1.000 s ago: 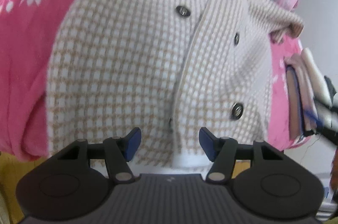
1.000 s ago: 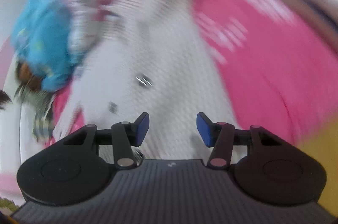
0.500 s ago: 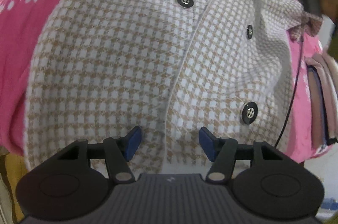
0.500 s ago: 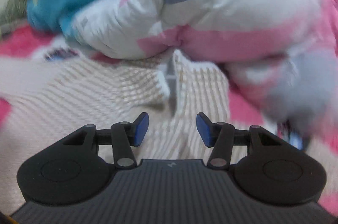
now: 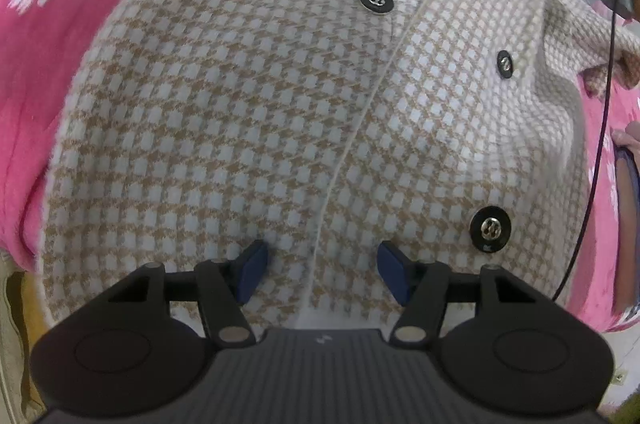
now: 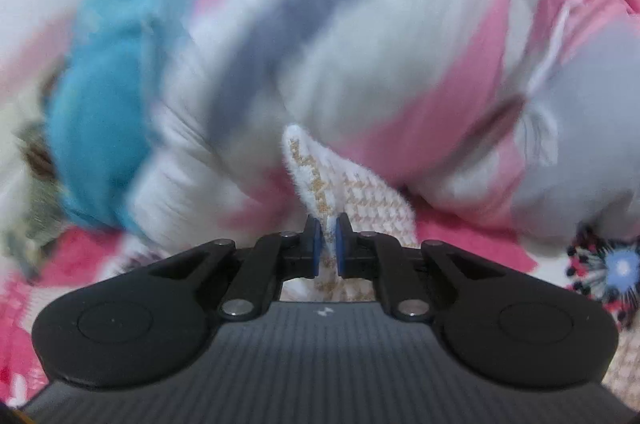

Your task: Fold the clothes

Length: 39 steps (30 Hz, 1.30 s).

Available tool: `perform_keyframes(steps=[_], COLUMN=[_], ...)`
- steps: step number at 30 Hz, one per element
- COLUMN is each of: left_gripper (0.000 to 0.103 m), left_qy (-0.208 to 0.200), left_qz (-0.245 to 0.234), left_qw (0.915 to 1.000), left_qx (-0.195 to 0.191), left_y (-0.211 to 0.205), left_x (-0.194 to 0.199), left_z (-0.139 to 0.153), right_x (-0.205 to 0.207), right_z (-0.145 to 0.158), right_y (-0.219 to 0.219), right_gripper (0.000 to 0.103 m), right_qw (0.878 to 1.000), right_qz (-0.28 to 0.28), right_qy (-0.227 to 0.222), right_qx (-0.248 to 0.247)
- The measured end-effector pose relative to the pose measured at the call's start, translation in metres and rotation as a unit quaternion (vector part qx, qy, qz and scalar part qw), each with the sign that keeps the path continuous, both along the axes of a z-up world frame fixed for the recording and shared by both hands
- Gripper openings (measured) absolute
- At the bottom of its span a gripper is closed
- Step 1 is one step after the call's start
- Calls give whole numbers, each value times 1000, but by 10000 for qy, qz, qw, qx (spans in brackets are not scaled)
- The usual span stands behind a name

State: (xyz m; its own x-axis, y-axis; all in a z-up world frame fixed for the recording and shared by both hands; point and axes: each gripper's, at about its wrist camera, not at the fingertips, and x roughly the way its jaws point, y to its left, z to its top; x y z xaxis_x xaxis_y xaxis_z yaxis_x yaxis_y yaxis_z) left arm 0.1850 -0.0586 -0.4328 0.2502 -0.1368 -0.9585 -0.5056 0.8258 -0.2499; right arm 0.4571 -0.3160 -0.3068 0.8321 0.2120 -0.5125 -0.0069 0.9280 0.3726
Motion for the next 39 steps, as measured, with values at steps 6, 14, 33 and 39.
perform_keyframes(steps=[6,14,33,39], left_gripper=[62,63,58,12], left_qy=[66,14,-371,-479], left_qz=[16,88,370,903], left_qw=[10000,9999,9979,9948], left_qx=[-12,-69,-372,-10], left_y=[1,2,-2,1], left_x=[0,-6,-10,-18], left_z=[-1,-2,-8,17], right_x=[29,39,-30,-40], right_z=[-25,-37,-21,-22], right_y=[42,26,62,56], right_gripper=[9,40,47,46], right_qw=[9914,9886,9635,9653], right_qz=[1179,1176,1701,1391], right_qy=[-42,777,2054,2160], right_qx=[-558,-538,-230,-469])
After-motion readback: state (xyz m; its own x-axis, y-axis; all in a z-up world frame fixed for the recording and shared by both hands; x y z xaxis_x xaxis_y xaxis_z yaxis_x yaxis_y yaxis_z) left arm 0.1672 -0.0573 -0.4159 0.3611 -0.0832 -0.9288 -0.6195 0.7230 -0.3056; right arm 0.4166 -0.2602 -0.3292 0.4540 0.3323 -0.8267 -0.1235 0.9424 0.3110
